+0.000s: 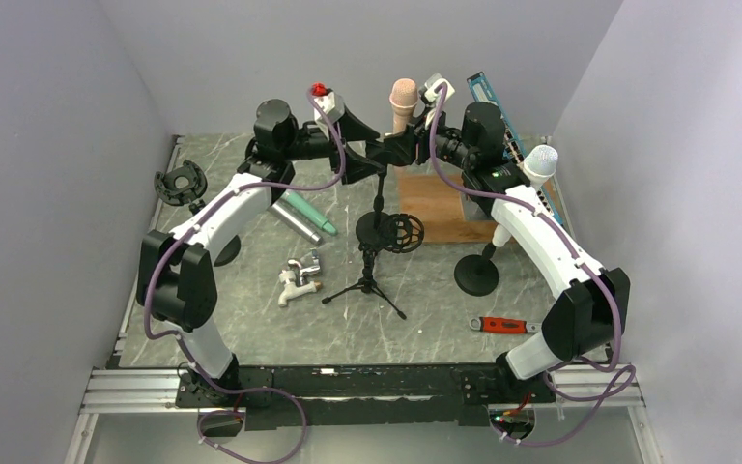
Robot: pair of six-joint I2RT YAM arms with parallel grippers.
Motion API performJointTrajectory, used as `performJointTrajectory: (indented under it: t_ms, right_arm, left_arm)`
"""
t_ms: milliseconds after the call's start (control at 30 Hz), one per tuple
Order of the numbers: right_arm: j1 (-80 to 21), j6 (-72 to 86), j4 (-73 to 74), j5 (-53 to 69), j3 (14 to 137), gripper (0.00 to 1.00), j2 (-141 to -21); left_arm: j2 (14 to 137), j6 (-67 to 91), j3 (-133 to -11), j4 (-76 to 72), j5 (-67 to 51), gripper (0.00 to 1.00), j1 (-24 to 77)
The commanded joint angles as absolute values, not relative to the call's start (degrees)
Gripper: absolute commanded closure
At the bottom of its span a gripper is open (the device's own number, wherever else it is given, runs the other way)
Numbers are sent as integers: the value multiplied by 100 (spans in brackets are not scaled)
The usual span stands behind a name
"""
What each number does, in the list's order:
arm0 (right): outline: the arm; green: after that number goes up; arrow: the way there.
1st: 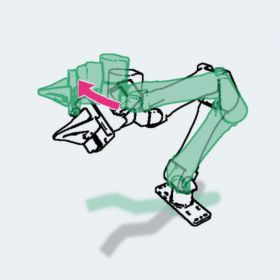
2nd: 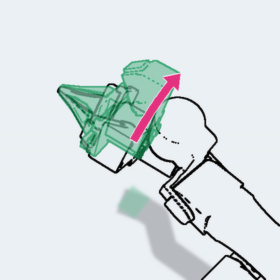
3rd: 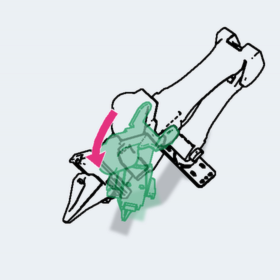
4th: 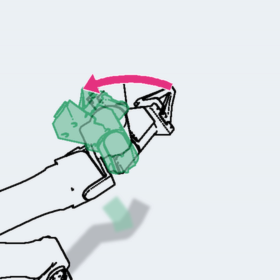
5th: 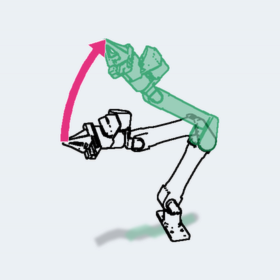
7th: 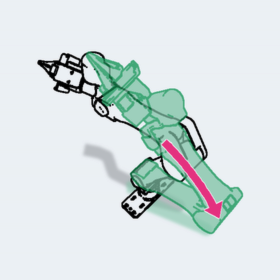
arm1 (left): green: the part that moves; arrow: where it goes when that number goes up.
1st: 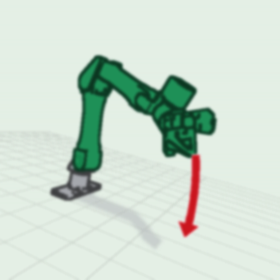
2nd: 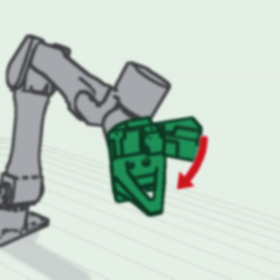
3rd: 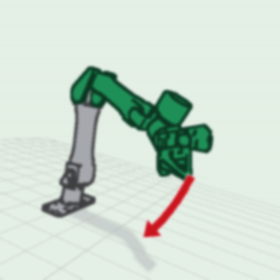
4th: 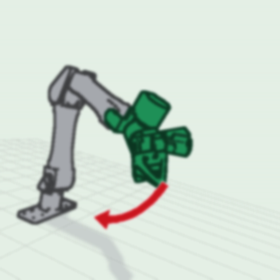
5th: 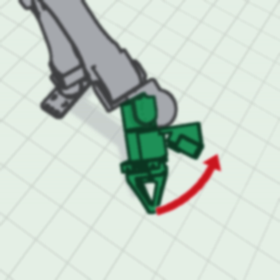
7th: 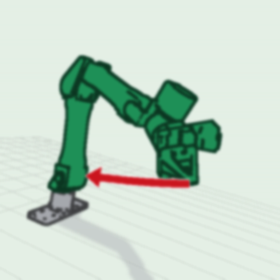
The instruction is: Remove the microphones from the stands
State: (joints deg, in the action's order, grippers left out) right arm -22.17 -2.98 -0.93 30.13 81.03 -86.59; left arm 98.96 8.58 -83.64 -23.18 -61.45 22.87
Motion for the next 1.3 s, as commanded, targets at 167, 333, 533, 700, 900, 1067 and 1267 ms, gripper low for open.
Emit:
performJointTrajectory:
  t_ms: [167, 333, 533, 700, 900, 1067, 1267]
  right_arm:
    - [-2286, -14, 26, 3443, 8044, 100, -8572]
    - [-2284, -9, 26, 3447, 8014, 100, -8562]
    - [-2285, -9, 26, 3429, 8002, 100, -8529]
    - [-2283, -75, 141, 3358, 8090, 100, -8590]
    - [-2285, -52, 87, 3391, 8042, 100, -8548]
    - [-2285, -19, 36, 3447, 8016, 100, -8506]
    - [-2281, -19, 82, 3482, 8047, 100, -8545]
  left_arm:
    - [10241, 476, -8568, -1444, -5839, 2, 2445]
    - [10031, 141, -8279, -1248, -5014, 1, 2429]
    - [9840, 557, -7742, -2034, -4877, 8, 2403]
    - [9991, 797, -8051, -2219, -5314, 6, 2408]
    - [10096, 845, -8278, -2277, -5463, 1, 2417]
    - [10181, 831, -8268, -2320, -5363, 5, 2451]
    - [10279, 895, -8387, -2322, -5321, 35, 2479]
